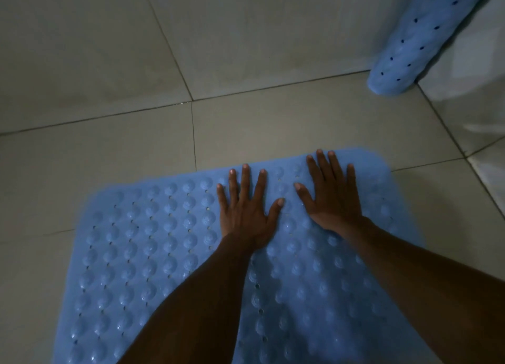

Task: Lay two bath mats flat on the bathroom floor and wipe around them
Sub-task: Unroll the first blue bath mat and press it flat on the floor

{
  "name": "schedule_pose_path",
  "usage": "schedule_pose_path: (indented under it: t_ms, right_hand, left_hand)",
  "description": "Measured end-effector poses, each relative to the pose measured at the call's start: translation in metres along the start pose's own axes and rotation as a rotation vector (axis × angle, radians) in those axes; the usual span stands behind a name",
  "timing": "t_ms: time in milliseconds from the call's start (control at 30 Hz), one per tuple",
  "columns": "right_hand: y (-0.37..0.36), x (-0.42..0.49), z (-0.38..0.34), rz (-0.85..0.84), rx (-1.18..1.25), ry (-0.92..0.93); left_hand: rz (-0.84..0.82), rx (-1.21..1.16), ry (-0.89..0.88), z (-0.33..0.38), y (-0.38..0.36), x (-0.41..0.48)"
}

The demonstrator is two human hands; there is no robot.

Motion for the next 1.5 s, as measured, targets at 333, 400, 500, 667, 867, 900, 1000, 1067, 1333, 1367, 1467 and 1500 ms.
schedule_pose_path:
  t_ms: [333, 400, 500, 667, 867, 900, 1000, 1067, 1333, 1367, 1467, 1500]
  right_hand:
    - [-0.008, 0.004, -0.005, -0.044, -0.075, -0.003]
    - [-0.008, 0.004, -0.004, -0.058, -0.083, -0.005]
    - [-0.009, 0.003, -0.004, -0.065, -0.092, -0.005]
    - [-0.011, 0.004, -0.003, -0.093, -0.075, -0.005]
    - [-0.009, 0.006, -0.004, -0.158, -0.052, -0.041]
    - [-0.007, 0.007, -0.005, -0.168, -0.047, -0.049]
    - [-0.003, 0.004, -0.009, -0.144, -0.057, -0.09]
    - [0.002, -0.001, -0.028, -0.081, -0.04, -0.063]
    - [-0.015, 0.005, -0.199, -0.032, 0.053, 0.226]
    - [-0.021, 0.006, -0.22, -0.043, 0.068, 0.247]
    - [-0.034, 0.012, -0.266, -0.067, 0.094, 0.28]
    - [-0.04, 0.013, -0.277, -0.079, 0.087, 0.283]
  left_hand:
    - [-0.049, 0.058, -0.023, 0.002, -0.002, 0.004]
    - [-0.076, 0.055, -0.024, 0.002, 0.0, 0.004]
    - [-0.114, 0.061, -0.026, 0.001, 0.002, 0.004]
    - [-0.116, 0.069, -0.025, 0.002, 0.003, 0.005]
    - [-0.147, 0.068, -0.035, 0.0, 0.001, 0.006]
    - [-0.152, 0.059, -0.052, -0.001, 0.003, 0.005]
    - [-0.112, 0.025, -0.076, -0.019, 0.012, -0.009]
    - [-0.068, 0.009, -0.048, -0.049, 0.02, -0.025]
    - [0.037, 0.062, 0.197, -0.216, 0.055, -0.055]
    - [0.039, 0.049, 0.211, -0.229, 0.056, -0.054]
    - [0.031, -0.005, 0.22, -0.248, 0.048, -0.051]
    - [0.027, -0.017, 0.221, -0.252, 0.042, -0.05]
Point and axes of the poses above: each hand's wrist, its own x-axis towards the middle knuckle, its own y-axis out of the back of the hand, z = x × y, the point moved 5 cm from there along x, towards the middle knuckle, and after that the axes turned 8 degrees about y, right-handed, at the moved point
